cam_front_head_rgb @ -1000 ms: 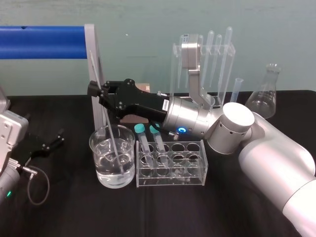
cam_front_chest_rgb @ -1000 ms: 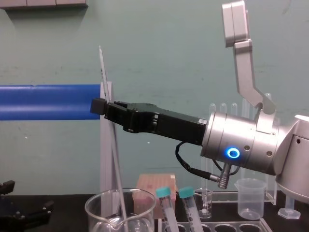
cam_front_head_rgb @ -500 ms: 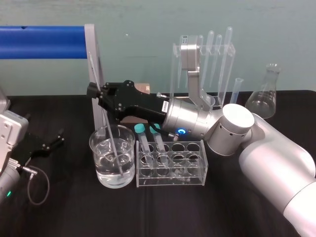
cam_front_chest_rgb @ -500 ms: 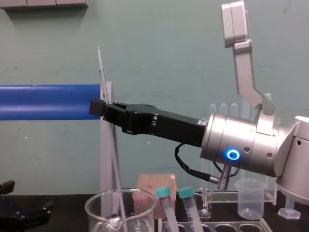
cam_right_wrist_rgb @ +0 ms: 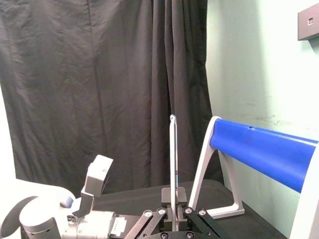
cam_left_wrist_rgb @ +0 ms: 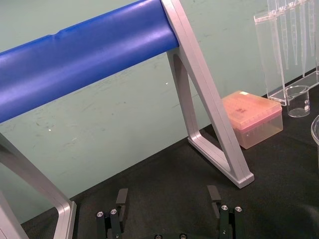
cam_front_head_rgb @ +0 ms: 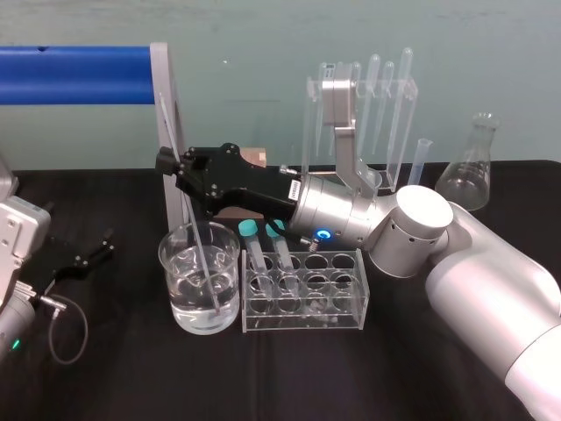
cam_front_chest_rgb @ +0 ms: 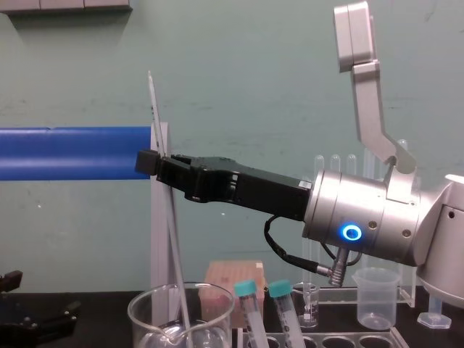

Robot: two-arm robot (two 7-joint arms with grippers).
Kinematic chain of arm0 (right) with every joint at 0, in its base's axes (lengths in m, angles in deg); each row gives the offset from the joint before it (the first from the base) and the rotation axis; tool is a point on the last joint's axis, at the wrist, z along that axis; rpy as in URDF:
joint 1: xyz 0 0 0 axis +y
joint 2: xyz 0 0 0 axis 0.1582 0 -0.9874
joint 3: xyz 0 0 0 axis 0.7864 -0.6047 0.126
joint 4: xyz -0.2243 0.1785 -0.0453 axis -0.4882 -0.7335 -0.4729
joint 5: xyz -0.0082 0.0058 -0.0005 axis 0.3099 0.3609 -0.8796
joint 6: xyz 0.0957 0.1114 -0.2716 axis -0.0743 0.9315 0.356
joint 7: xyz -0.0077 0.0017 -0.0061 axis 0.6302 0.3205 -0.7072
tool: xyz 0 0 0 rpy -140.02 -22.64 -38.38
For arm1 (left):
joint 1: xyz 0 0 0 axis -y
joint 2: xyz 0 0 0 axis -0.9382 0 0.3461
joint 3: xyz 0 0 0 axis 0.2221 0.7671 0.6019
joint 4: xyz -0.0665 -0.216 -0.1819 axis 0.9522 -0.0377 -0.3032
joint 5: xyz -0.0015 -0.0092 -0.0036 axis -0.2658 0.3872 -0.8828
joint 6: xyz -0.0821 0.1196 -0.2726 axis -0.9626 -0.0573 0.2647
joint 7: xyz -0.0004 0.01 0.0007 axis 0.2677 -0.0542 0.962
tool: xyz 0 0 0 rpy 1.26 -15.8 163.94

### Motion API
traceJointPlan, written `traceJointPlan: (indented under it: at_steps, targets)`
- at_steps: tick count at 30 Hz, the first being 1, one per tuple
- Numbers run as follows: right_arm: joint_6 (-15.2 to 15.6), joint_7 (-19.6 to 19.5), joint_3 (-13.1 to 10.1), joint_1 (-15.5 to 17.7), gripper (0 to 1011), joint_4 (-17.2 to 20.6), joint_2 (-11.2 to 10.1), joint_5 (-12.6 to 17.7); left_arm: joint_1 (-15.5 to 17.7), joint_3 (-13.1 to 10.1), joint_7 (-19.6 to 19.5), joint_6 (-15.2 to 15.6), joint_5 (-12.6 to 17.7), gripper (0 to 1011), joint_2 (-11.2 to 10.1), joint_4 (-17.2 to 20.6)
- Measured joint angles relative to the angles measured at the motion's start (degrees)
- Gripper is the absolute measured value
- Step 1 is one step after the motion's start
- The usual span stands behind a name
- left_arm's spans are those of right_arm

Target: Hold the thermometer with one hand and immerse one end into the beaker, then reinsert it into the test tube rack.

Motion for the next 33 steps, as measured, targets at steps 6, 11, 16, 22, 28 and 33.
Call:
traceJointPlan:
  at_steps: [6, 11, 16, 22, 28, 33]
  targets:
    - [0.0, -0.1, 0.0, 0.0, 52, 0.0, 0.0, 0.0, 0.0, 0.0, 0.0, 0.0, 0.0, 1008, 0.0, 0.0]
    - [0.0, -0.2, 0.0, 0.0, 52, 0.1, 0.0, 0.0, 0.0, 0.0, 0.0, 0.0, 0.0, 1008, 0.0, 0.0]
    - [0.0, -0.2, 0.1, 0.0, 52, 0.1, 0.0, 0.0, 0.0, 0.0, 0.0, 0.0, 0.0, 1008, 0.0, 0.0]
    - [0.1, -0.3, 0.1, 0.2, 52, 0.5, -0.2, 0.0, 0.0, 0.0, 0.0, 0.0, 0.0, 1008, 0.0, 0.0]
    - [0.2, -0.4, 0.1, 0.4, 52, 0.8, -0.3, 0.0, 0.0, 0.0, 0.0, 0.0, 0.0, 1008, 0.0, 0.0]
    - [0.3, -0.4, 0.1, 0.4, 52, 1.0, -0.3, 0.2, 0.0, 0.0, 0.0, 0.0, 0.0, 1008, 0.0, 0.0]
